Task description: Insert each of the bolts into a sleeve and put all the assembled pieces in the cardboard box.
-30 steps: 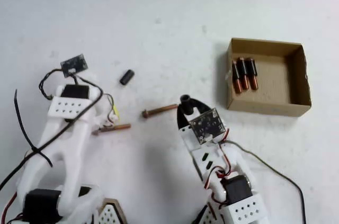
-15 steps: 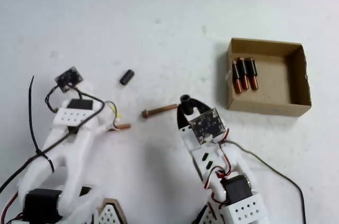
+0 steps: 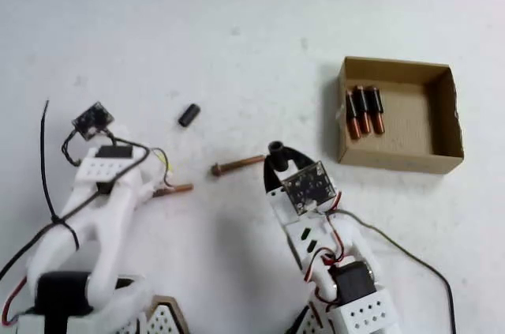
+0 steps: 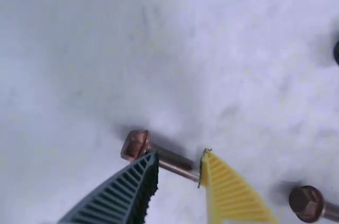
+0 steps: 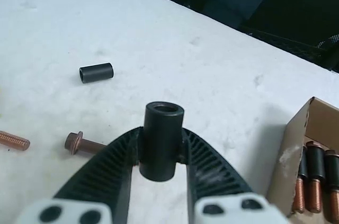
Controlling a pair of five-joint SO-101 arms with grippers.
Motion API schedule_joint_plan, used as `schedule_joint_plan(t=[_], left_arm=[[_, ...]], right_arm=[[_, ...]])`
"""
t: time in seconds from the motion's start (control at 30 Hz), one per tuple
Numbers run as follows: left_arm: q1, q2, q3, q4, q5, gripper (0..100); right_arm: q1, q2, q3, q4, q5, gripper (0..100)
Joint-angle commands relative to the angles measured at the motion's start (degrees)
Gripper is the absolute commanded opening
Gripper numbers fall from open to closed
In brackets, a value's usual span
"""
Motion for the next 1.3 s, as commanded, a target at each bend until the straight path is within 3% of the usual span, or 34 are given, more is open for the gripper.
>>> schedule_joint_plan(t=[0.0, 0.2, 0.53, 0.87, 1.07, 1.27], left_arm=[[-0.40, 8.66, -3.87, -0.09, 1.14, 17], [-0.75, 16.13, -14.24, 7.82, 1.05, 17], [-0.48, 16.40, -19.08, 8.26, 1.05, 17], [0.22, 5.14, -18.99, 14.07, 0.97, 17], [4.44, -1.10, -18.46, 21.63, -7.65, 17], [4.26, -1.89, -18.46, 23.12, -26.99, 17]], right_arm=[[0.22, -0.48, 1.32, 0.04, -0.26, 1.7], [0.22, -0.48, 1.32, 0.04, -0.26, 1.7], [0.31, -0.48, 1.32, 0.04, -0.26, 1.7], [0.31, -0.48, 1.32, 0.04, -0.26, 1.7], [0.31, -0.48, 1.32, 0.04, -0.26, 1.7], [0.40, -0.48, 1.32, 0.04, -0.26, 1.7]])
